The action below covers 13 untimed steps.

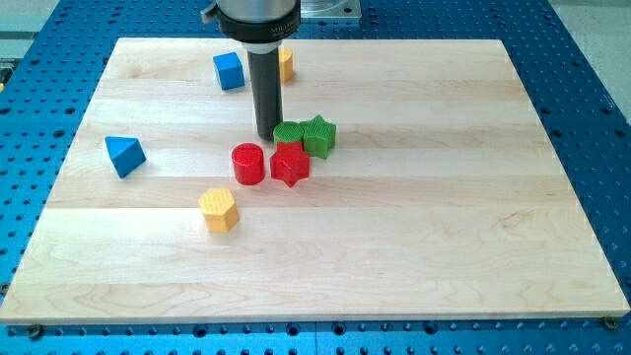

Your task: Move the blue cube towards the top right of the board

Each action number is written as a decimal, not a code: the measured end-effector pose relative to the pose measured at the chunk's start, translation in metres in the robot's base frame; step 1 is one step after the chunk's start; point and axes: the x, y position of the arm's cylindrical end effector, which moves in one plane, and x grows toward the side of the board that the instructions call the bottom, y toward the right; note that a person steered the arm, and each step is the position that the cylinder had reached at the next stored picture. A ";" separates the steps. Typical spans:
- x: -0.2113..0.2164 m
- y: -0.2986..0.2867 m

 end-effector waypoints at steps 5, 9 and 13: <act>-0.039 -0.069; -0.110 -0.096; -0.149 -0.015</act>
